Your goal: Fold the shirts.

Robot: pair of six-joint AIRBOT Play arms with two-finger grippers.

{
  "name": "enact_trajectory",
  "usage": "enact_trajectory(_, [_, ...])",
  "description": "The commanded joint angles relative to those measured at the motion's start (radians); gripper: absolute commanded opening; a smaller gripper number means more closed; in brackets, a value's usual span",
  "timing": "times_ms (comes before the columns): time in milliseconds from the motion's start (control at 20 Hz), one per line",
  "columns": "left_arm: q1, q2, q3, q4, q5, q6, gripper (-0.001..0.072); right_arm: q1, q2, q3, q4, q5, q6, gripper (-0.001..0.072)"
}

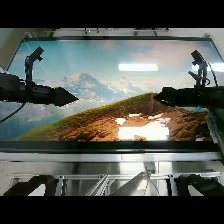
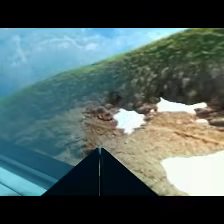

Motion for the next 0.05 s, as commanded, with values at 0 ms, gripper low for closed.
enact_trajectory(0, [0.000,0.000,0.000,0.000,-0.001,0.002,0.0013,0.003,0.000,-0.001,0.014,-0.004,0.002,0.0020])
